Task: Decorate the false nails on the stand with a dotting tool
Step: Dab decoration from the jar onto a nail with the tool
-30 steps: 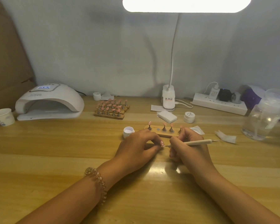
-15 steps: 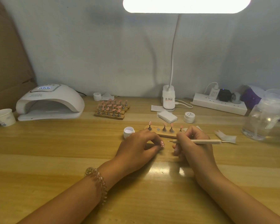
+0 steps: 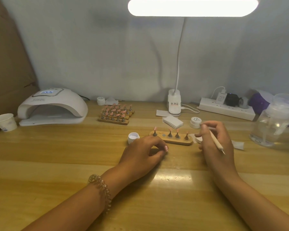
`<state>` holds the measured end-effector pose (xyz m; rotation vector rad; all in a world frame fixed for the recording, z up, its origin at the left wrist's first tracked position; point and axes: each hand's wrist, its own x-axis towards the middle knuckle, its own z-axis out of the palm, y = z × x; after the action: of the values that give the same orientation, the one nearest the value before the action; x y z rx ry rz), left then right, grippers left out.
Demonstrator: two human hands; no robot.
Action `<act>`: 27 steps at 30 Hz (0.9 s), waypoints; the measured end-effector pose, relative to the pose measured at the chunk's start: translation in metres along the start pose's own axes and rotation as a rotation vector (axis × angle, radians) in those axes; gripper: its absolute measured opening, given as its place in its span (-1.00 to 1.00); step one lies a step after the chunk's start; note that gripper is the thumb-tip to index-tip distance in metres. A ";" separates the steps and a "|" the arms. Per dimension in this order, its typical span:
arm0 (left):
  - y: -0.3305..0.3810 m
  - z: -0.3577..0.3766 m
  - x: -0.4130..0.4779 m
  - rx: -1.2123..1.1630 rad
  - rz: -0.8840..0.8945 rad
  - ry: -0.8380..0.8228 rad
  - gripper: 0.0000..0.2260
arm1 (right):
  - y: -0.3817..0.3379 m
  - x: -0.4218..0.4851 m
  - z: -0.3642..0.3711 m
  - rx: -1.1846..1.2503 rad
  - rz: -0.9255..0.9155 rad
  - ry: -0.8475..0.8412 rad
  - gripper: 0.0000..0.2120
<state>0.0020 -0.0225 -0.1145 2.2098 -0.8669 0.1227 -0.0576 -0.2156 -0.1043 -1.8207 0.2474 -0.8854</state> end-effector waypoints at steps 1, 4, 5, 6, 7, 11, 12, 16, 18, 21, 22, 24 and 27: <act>0.000 0.000 0.000 0.003 -0.004 0.004 -0.92 | 0.003 0.002 -0.001 0.007 0.014 0.009 -0.88; 0.000 0.000 0.000 0.012 -0.014 0.011 -0.92 | 0.008 0.003 -0.002 -0.025 0.033 -0.035 -0.88; 0.000 0.000 0.000 0.017 -0.014 0.010 -0.92 | 0.009 0.003 -0.002 -0.065 0.031 -0.066 -0.89; 0.000 0.000 0.000 0.023 -0.014 0.009 -0.91 | 0.010 0.002 -0.002 -0.113 0.033 -0.096 -0.86; 0.000 -0.001 0.000 0.026 -0.015 0.008 -0.91 | 0.010 0.003 -0.001 -0.156 0.040 -0.119 -0.79; 0.001 -0.001 0.000 0.024 -0.022 0.000 -0.92 | 0.007 0.003 -0.001 -0.310 0.107 -0.211 -0.57; 0.001 -0.001 0.000 0.027 -0.023 -0.003 -0.93 | 0.006 0.003 0.000 -0.347 0.115 -0.232 -0.55; 0.001 -0.001 0.000 0.032 -0.025 -0.006 -0.93 | 0.004 0.002 0.002 -0.493 0.101 -0.306 -0.58; 0.001 -0.001 0.001 0.037 -0.024 -0.006 -0.93 | 0.003 0.003 0.002 -0.526 0.100 -0.329 -0.62; 0.001 -0.001 0.001 0.056 -0.026 -0.006 -0.93 | 0.003 0.003 0.002 -0.555 0.097 -0.345 -0.61; 0.001 -0.001 0.001 0.062 -0.028 -0.005 -0.93 | 0.004 0.003 0.002 -0.560 0.096 -0.346 -0.60; 0.001 -0.001 0.001 0.067 -0.032 -0.002 -0.94 | 0.004 0.002 0.002 -0.551 0.092 -0.340 -0.61; 0.001 -0.001 0.001 0.060 -0.038 0.002 -0.95 | 0.005 0.002 0.002 -0.530 0.081 -0.324 -0.64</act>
<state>0.0022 -0.0227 -0.1125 2.2809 -0.8297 0.1341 -0.0533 -0.2171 -0.1078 -2.3921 0.3699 -0.4781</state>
